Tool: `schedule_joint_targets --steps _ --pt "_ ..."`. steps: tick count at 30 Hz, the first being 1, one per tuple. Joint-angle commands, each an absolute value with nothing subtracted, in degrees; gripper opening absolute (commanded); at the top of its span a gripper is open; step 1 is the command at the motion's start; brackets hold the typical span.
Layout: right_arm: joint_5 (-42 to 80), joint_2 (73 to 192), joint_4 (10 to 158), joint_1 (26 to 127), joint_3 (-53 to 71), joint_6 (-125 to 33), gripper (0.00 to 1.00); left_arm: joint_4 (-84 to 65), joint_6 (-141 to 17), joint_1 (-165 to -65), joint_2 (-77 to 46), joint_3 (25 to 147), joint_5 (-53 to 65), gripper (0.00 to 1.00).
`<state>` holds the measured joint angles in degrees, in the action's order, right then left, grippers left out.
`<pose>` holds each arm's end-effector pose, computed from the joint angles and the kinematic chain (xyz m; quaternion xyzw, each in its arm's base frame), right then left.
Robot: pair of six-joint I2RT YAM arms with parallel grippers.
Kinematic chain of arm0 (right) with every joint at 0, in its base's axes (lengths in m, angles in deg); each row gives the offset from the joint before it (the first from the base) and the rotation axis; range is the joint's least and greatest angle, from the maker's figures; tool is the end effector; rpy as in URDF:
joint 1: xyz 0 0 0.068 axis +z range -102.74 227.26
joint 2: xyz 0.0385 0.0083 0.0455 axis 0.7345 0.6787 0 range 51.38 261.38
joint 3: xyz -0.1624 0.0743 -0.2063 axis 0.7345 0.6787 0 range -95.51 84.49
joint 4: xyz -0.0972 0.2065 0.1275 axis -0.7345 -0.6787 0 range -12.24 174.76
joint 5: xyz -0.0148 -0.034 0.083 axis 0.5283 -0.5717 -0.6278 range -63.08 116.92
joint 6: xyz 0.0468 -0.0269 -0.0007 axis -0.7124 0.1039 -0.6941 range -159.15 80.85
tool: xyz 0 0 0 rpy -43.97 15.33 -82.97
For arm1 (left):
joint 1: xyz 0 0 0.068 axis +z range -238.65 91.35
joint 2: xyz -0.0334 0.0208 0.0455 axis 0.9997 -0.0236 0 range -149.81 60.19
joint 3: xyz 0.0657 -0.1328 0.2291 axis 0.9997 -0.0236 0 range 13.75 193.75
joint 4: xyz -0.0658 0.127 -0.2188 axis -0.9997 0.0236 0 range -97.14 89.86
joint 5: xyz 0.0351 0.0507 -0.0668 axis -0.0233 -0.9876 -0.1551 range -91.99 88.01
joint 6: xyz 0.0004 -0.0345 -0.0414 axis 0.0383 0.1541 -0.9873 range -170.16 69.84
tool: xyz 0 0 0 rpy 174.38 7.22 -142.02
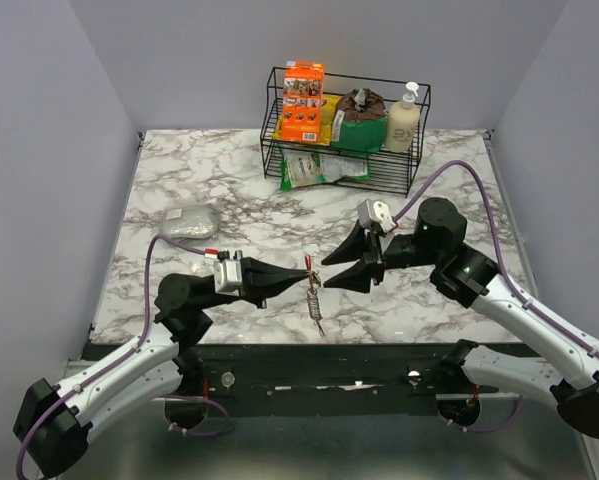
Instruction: Put the keys on the keyring
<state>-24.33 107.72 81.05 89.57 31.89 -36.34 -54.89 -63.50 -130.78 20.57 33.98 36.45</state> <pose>0.1423 0.1669 0.3646 -0.5234 0.5163 0.5069 0.4500 0.1018 -0.1219 0.3056 0.3941 0.3983 -0.5267 0.6393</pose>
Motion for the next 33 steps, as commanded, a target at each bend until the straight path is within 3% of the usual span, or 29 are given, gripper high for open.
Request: schedule_joint_targets --steps 1,16,33 --pt "-28.1 108.24 84.23 89.36 29.56 -38.7 0.54 -57.94 -63.69 -131.01 20.28 35.55 38.53 0.0" --pt "-31.79 111.58 86.6 89.36 28.07 -41.08 0.52 -53.72 -62.82 -131.01 21.34 36.96 39.59 0.0" --pt "-32.58 111.41 86.96 89.36 28.24 -41.26 0.22 -50.65 -61.59 -131.01 22.3 37.84 39.76 0.0"
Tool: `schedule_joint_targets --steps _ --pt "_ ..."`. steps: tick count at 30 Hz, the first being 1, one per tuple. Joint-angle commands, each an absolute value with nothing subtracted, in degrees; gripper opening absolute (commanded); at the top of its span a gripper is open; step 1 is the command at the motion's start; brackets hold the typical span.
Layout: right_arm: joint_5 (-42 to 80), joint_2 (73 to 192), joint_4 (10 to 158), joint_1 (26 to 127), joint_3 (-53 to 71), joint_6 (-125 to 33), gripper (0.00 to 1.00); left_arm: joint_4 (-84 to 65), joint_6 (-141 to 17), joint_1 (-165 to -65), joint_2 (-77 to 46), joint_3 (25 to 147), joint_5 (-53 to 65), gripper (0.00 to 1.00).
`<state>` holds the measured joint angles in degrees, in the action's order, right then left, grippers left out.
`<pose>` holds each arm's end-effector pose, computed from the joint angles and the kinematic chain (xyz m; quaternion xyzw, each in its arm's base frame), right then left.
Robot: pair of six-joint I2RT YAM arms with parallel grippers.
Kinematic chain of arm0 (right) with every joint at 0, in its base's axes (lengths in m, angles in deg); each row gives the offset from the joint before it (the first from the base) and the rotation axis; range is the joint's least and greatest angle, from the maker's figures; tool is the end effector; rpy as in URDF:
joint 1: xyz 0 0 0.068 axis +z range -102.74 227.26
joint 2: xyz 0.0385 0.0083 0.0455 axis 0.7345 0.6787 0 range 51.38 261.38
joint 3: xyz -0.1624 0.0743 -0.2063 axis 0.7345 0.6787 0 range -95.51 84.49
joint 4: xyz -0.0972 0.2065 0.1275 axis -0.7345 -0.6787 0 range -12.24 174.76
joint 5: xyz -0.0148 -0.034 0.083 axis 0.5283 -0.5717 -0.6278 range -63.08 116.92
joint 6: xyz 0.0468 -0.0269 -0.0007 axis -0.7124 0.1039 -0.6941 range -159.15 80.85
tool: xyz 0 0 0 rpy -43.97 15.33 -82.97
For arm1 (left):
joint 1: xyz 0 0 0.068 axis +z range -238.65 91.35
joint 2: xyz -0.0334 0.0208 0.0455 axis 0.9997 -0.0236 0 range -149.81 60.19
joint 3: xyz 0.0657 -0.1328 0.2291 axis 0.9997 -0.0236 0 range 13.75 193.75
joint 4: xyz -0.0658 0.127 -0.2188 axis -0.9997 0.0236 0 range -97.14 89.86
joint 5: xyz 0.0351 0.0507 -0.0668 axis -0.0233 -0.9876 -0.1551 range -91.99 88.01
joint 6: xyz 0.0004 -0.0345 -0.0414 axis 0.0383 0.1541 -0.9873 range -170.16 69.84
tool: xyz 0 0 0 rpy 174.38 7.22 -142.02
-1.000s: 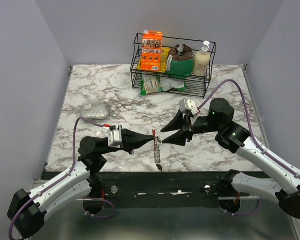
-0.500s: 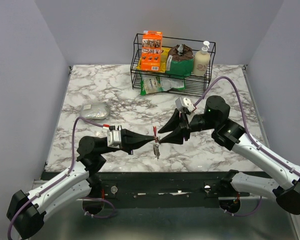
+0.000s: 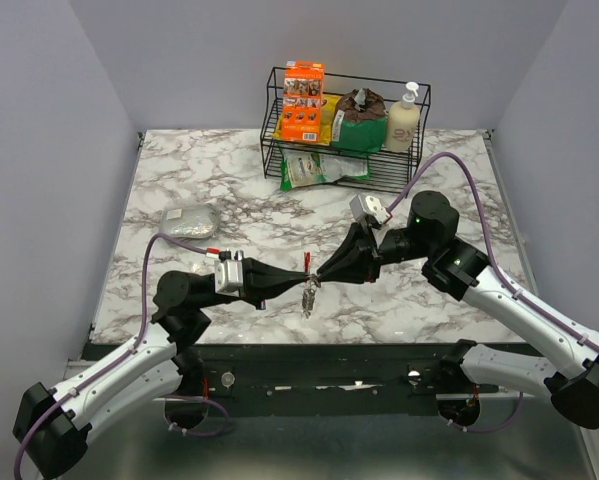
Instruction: Put the keys on the keyring
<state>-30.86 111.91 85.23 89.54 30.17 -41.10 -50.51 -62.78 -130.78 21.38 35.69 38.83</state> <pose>0.1520 0.1787 0.3672 -0.5280 0.4978 0.5530 0.4093 0.1004 -0.1222 0.3104 0.4123 0.4014 -0.5294 0.6234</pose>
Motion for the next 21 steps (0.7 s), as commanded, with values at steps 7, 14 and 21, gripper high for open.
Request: schedule_joint_targets --steps 7,14,21 --pt "-32.67 111.15 86.87 89.45 29.03 -40.55 0.01 -49.42 -60.71 -131.01 22.66 38.1 39.76 0.0" --pt "-32.06 111.06 86.69 89.36 30.0 -39.76 0.01 -48.62 -60.18 -131.01 23.09 38.36 39.76 0.0" --pt "-31.97 111.67 85.55 89.36 30.53 -37.92 0.01 -47.66 -59.74 -131.01 23.62 38.63 39.85 0.0"
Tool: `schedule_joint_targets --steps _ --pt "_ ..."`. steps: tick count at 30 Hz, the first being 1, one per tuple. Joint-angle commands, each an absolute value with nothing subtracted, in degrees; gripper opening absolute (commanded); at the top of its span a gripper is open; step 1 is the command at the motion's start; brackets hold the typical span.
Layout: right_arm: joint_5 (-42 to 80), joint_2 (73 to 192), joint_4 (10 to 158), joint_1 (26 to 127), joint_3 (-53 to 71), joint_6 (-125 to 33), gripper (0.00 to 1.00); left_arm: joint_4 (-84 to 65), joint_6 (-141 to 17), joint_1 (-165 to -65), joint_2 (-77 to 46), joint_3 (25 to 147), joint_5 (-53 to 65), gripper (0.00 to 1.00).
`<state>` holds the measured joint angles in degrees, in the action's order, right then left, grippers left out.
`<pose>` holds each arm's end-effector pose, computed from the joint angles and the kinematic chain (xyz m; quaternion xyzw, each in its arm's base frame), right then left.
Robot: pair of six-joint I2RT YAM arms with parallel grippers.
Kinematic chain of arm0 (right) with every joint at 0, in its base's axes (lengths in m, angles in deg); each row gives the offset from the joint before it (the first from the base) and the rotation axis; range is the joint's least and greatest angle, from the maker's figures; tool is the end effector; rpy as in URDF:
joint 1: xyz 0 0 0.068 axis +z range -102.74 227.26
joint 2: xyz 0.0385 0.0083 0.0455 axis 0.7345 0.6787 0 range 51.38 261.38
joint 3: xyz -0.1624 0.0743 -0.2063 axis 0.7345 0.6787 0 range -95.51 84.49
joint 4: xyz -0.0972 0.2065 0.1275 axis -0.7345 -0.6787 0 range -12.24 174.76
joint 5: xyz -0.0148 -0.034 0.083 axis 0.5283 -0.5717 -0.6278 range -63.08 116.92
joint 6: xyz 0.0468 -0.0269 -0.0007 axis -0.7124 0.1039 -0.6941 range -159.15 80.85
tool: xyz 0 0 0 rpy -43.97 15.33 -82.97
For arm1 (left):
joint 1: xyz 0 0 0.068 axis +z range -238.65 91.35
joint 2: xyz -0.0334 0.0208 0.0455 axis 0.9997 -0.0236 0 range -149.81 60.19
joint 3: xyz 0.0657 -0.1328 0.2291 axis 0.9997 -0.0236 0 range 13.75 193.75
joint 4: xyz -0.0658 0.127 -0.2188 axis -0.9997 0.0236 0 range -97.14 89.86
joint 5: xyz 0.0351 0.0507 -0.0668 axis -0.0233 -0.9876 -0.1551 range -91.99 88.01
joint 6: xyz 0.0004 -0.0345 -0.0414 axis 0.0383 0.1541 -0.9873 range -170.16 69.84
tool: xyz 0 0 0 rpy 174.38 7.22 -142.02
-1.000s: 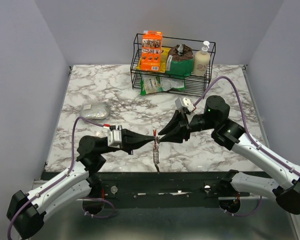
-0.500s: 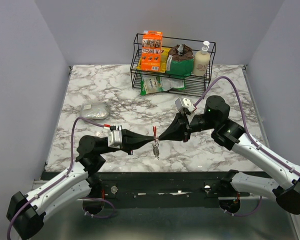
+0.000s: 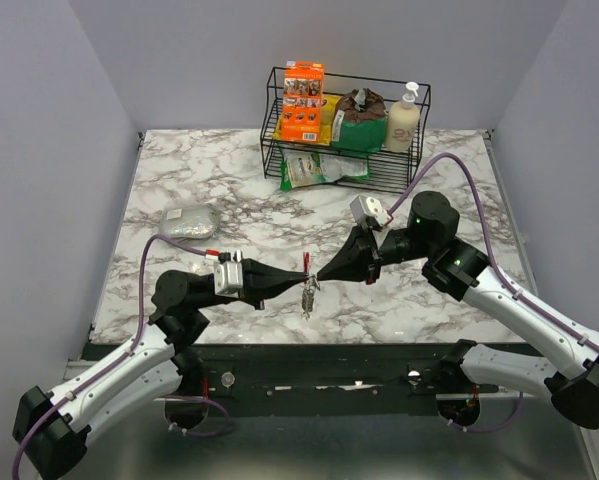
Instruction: Put the keys on the keyring
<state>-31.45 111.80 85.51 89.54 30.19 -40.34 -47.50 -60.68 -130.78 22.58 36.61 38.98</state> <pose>0.1513 0.1784 0.3679 -0.5339 0.4893 0.5526 0.4125 0.0985 -0.1206 0.3139 0.4209 0.3996 -0.5187 0.6279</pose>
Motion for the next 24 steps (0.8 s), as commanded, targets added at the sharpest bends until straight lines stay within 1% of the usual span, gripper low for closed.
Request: schedule_joint_targets --steps 1,24 --pt "-31.97 111.93 85.46 89.36 30.61 -37.83 0.01 -47.74 -59.74 -131.01 23.71 38.63 39.85 0.0" --pt "-33.46 116.42 81.33 89.01 30.44 -34.31 0.01 -46.16 -59.48 -131.01 23.45 40.03 42.84 0.0"
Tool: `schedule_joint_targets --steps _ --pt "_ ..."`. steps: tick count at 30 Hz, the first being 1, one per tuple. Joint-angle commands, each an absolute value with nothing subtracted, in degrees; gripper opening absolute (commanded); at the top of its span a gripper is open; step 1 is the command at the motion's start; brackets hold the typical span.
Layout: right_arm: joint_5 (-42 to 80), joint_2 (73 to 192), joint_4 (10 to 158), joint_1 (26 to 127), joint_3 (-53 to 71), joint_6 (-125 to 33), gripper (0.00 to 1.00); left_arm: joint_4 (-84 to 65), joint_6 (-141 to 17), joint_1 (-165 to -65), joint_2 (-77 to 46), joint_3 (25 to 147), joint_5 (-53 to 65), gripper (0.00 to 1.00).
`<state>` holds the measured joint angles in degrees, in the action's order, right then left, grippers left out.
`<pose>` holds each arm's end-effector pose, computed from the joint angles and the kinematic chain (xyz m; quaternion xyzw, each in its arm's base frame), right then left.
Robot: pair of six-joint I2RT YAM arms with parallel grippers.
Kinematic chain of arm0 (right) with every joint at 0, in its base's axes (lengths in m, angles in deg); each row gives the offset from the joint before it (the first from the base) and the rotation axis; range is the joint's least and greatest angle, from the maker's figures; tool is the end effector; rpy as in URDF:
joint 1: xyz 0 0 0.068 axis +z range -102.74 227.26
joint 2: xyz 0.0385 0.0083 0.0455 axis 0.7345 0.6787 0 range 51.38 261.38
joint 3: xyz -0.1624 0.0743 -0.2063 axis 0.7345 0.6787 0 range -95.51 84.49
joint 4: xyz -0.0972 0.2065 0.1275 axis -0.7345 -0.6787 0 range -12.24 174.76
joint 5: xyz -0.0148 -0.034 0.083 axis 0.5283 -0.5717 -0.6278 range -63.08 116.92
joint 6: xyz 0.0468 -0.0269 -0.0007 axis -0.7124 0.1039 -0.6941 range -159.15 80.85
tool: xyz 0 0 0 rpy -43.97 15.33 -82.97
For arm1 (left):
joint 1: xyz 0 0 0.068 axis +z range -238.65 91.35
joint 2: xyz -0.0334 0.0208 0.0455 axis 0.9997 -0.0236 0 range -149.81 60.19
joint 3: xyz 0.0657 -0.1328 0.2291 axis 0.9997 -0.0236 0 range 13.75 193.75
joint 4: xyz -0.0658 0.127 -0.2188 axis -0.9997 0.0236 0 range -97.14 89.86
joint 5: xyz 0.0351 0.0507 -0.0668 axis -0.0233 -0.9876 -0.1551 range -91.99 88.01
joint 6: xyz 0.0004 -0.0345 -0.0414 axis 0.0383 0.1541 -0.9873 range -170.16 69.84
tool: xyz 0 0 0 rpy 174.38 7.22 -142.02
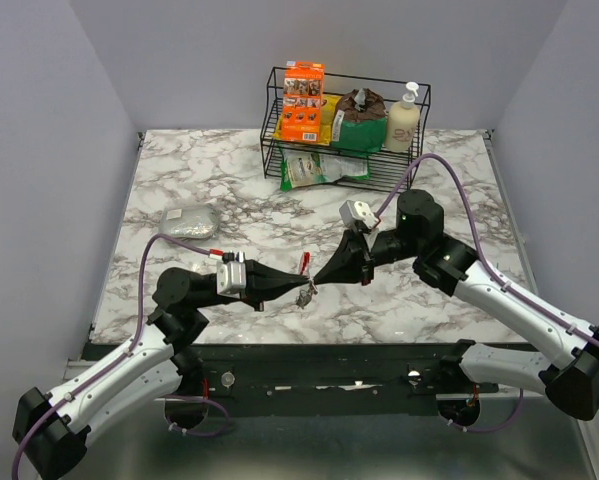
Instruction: Put the keys on the keyring
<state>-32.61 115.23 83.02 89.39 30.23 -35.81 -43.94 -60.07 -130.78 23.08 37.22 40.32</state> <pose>0.1615 0.1874 0.3507 -0.5497 0.4976 0.5449 0.3915 0.0980 -0.1210 0.3129 0.4319 0.4099 -0.5201 0.6123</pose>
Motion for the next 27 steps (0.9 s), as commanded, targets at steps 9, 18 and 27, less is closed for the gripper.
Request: schedule_joint_targets --steps 9,18,27 --pt "-34.96 118.44 80.98 88.83 29.65 -34.14 0.01 -46.07 -59.74 -131.01 23.01 40.3 44.07 0.0" --pt "-35.83 119.49 80.98 88.92 28.51 -34.49 0.01 -46.6 -60.18 -131.01 22.83 39.86 44.33 0.0" --pt "-35.22 118.88 80.98 88.92 28.68 -34.75 0.06 -46.43 -60.09 -131.01 23.09 38.98 43.63 0.0"
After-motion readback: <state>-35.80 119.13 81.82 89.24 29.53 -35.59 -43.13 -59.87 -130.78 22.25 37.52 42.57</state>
